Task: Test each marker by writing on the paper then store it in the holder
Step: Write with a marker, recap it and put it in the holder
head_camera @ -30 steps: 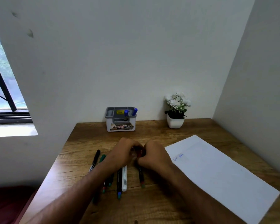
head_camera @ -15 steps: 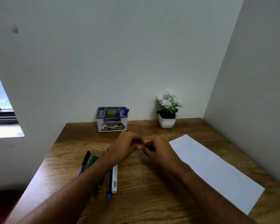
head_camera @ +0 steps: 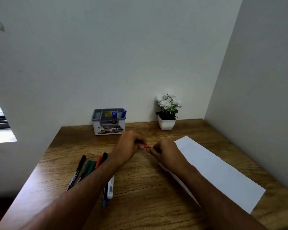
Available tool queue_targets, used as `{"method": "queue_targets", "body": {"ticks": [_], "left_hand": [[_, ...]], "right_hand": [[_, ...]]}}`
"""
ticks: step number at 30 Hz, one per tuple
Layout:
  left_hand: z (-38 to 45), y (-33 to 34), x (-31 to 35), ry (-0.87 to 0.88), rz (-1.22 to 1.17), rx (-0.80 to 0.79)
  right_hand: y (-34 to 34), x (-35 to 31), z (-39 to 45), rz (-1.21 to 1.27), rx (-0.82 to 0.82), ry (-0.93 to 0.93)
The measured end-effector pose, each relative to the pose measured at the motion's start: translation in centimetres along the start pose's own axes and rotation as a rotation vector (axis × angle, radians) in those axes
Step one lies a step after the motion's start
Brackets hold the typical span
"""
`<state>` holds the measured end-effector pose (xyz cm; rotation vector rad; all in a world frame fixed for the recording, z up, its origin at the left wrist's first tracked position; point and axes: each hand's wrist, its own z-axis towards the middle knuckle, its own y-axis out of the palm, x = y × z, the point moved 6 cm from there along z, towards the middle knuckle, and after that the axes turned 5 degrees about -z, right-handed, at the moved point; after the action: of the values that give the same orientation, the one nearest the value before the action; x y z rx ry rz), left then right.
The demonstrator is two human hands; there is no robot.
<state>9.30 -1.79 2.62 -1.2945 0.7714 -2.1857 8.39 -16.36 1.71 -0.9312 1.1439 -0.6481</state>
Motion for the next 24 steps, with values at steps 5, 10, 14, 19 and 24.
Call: {"method": "queue_targets", "body": {"ticks": [5, 10, 14, 19, 24], "left_hand": [[0.7, 0.4, -1.2, -0.123, 0.08, -0.085], [0.5, 1.9, -1.4, -0.144, 0.138, -0.11], [0.0, 2.1, -1.2, -0.122, 0.168, -0.071], [0.1, 2.2, -1.1, -0.151, 0.199, -0.054], [0.1, 2.8, 2.2, -0.074, 0.081, 0.065]], "right_hand": [[-0.9, 2.6, 0.2, -0.004, 0.019, 0.112], [-1.7, 3.7, -0.3, 0.121, 0.101, 0.117], [-1.9, 4.4, -1.3, 0.445, 0.113, 0.144], [-3.4, 5.2, -2.5, 0.896, 0.15, 0.157], [-4.8, 7.7, -2.5, 1.385, 0.204, 0.137]]}}
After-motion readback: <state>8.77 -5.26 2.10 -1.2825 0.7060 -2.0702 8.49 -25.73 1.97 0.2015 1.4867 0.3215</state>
